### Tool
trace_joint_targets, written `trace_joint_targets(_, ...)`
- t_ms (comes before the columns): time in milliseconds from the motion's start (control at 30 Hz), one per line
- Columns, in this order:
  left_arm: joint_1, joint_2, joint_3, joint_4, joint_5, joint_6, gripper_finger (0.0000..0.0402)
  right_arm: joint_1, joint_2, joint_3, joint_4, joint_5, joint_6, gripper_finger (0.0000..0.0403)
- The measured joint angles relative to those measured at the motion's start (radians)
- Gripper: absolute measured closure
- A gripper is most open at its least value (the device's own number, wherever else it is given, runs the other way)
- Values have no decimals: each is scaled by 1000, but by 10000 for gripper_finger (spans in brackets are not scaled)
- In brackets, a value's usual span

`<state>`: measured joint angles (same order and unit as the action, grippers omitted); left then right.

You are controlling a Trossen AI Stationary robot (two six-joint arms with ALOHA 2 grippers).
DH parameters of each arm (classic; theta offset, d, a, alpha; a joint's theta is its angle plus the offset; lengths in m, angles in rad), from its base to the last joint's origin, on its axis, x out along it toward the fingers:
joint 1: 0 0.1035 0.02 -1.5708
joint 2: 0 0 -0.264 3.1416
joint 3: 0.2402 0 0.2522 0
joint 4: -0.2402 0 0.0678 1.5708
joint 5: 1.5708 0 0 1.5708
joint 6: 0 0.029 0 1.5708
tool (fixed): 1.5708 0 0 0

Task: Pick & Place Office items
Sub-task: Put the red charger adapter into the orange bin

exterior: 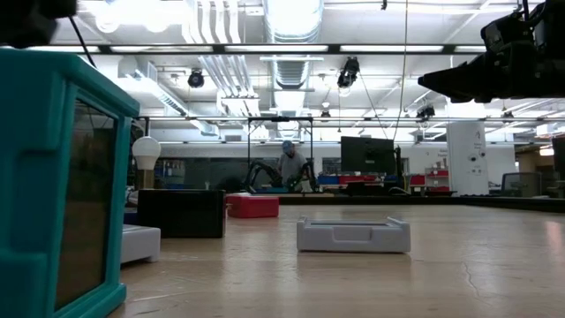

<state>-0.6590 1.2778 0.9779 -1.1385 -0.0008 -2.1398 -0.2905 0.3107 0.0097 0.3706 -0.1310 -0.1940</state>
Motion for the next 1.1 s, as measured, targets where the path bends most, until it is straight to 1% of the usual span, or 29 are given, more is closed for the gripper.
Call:
trace_joint_targets(100,57,3,0,0,-23,123,183,0,0,0,0,0,0,264)
trace_joint_targets(233,124,8,4,10,-107,284,183,0,0,0,0,0,0,264)
trace_joint_targets(333,160,8,6,48,-174,394,183,0,0,0,0,0,0,264)
trace_joint_targets(433,175,8,7,84,-225,436,183,0,0,0,0,0,0,264)
trace_joint_targets(600,184,16,-2,114,-231,423,183,0,0,0,0,0,0,264)
trace_joint_targets(667,198,28,-3,125,-231,455,183,0,0,0,0,0,0,264)
trace_joint_targets(767,235,47,0,159,-229,569,183,0,0,0,0,0,0,264)
trace_joint_targets(933,313,83,6,253,-227,881,183,0,0,0,0,0,0,264)
trace_joint_targets(1000,336,91,5,284,-227,933,183,0,0,0,0,0,0,264)
trace_joint_targets(1100,375,103,3,303,-220,933,183,0,0,0,0,0,0,264)
